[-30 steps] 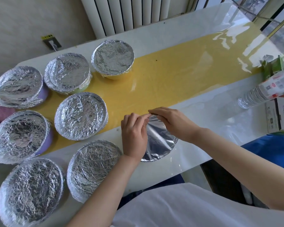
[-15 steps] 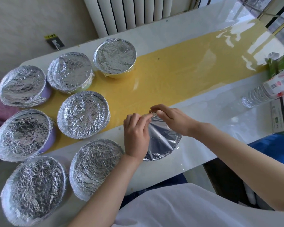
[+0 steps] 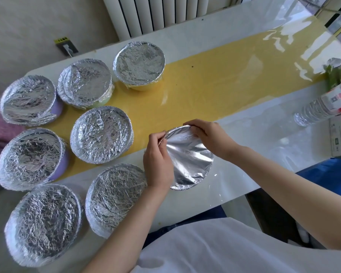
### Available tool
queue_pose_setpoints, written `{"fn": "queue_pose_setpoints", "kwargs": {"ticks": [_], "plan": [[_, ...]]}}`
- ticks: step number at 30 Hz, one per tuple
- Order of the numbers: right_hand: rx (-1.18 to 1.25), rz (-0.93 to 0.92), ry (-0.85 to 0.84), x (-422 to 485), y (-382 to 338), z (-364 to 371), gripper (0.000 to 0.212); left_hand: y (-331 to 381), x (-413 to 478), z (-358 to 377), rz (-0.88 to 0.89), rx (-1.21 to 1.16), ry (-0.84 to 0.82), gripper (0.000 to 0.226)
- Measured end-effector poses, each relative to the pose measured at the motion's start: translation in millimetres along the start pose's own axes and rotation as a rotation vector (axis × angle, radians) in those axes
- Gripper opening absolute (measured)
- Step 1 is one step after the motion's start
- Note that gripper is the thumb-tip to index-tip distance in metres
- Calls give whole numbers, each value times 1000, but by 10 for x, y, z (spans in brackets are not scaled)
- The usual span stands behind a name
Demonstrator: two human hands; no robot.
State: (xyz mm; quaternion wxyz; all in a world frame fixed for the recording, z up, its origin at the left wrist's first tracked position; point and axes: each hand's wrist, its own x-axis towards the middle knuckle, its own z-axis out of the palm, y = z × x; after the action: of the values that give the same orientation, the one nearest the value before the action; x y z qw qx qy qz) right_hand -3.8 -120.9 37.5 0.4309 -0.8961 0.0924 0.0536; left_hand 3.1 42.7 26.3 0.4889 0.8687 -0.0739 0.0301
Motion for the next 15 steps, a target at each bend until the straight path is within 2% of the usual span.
{"fn": "queue_pose_setpoints", "kwargs": {"ticks": [3,7,12,15], "plan": [[-46,-17,50,91,-4,23,25,7,139,-21,11,-9,-63,20],[-103,-22,28,217,-10,33,26,-70,309,-12,-1,63,-113,25],[-139,-48,55,308,-32,50,24,-110,314,52,-77,50,-78,24],[-206,-45,11,342,19,63,24,-151,243,101,-129,45,-70,24]]}}
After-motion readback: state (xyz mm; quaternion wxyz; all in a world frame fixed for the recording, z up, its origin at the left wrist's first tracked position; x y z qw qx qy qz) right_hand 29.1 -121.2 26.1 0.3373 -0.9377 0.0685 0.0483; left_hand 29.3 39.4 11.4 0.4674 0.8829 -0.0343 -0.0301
